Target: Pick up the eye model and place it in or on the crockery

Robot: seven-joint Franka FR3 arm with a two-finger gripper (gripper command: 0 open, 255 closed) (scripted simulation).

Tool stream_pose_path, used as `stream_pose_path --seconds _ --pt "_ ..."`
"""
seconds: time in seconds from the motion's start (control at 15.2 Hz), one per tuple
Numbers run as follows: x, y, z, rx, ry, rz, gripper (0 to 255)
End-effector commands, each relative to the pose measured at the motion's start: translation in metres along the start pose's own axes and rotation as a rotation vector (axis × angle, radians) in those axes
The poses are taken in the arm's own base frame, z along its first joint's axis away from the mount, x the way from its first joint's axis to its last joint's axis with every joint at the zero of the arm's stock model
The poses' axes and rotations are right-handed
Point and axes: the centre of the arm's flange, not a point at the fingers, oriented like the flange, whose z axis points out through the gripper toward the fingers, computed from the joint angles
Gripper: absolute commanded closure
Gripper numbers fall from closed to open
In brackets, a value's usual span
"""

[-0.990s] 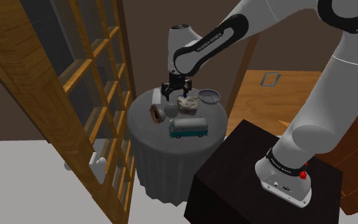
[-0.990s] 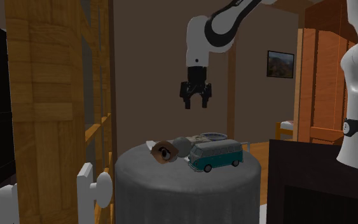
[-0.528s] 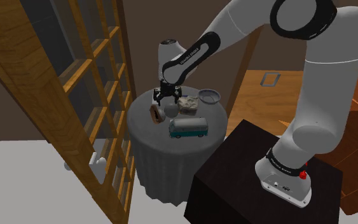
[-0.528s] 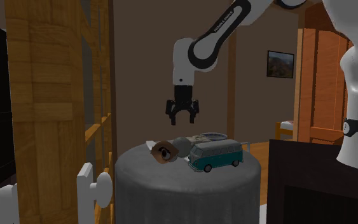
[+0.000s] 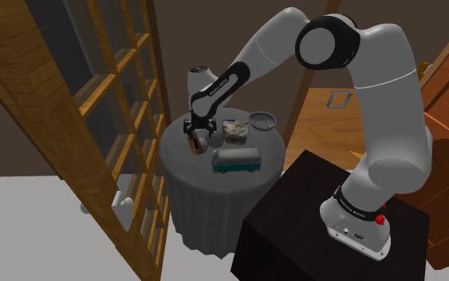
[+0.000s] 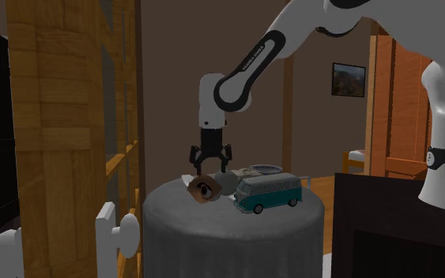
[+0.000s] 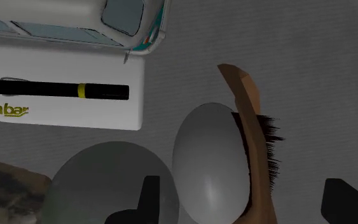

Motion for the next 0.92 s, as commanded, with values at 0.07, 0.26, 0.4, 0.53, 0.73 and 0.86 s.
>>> stream_pose_path --seconds 0.07,0.26,0.4,0.53,0.73,0.86 --pt "0.003 -0.001 0.016 0.001 0.0 0.004 0" --pt "0.003 -0.001 0.032 0.001 0.0 0.004 0" --pt "0.003 -0.001 0.041 0.001 0.0 0.004 0" --pt "0.003 -0.001 0.041 0.001 0.0 0.004 0" --pt "0.003 -0.001 0.041 0.001 0.0 0.004 0" --pt "0.003 -0.001 0.041 0.001 0.0 0.004 0"
